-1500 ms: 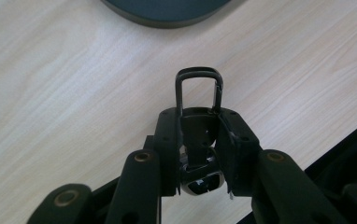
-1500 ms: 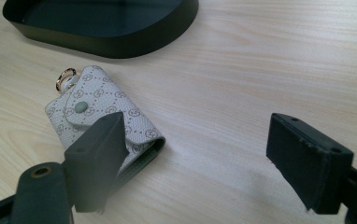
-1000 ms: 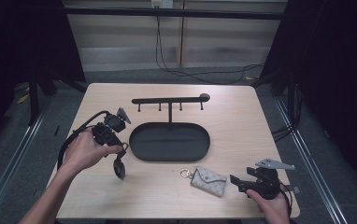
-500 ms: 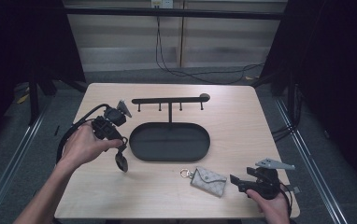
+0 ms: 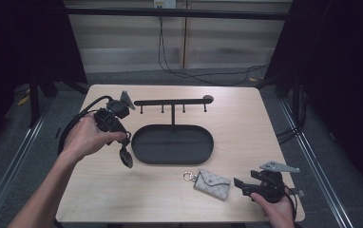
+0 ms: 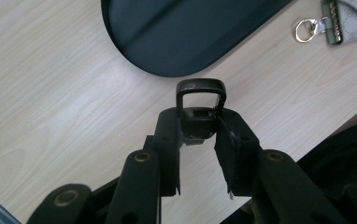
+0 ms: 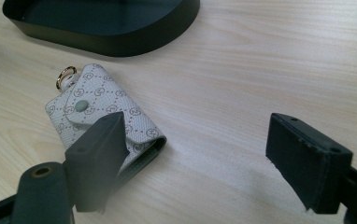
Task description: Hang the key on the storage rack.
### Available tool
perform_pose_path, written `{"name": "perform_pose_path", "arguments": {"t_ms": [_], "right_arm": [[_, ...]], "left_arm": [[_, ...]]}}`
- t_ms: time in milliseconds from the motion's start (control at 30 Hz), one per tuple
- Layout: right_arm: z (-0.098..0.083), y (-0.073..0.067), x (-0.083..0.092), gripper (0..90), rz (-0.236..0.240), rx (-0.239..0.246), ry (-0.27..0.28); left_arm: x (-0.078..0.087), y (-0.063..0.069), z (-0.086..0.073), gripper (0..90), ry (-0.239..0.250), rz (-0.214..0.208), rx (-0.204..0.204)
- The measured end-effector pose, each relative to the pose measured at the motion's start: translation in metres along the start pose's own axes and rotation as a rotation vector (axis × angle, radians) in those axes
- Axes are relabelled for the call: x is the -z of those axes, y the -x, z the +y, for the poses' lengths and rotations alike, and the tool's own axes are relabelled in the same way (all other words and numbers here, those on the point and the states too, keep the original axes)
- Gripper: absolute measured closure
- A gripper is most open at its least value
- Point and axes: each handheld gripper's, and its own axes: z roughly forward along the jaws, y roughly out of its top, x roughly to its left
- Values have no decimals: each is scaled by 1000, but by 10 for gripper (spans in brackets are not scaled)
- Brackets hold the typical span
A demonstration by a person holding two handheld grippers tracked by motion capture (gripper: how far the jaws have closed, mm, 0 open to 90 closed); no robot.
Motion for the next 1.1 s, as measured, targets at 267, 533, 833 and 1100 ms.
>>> {"name": "perform_pose_path", "arguments": {"t_ms": [267,533,833,1100], "right_arm": [[0,0,0,205,2,-2,-2],[0,0,0,205,5,-1,-3],[0,1,0,205,9,-1,-2],[0,1,-1,205,14,0,-6]], "left_arm": [[7,4,17,708,-1,1,-11],[13,2,29,709,-11,6,1],[8,-5,52,709,-45,8,28],[6,-7,67,709,-73,22,50]]}}
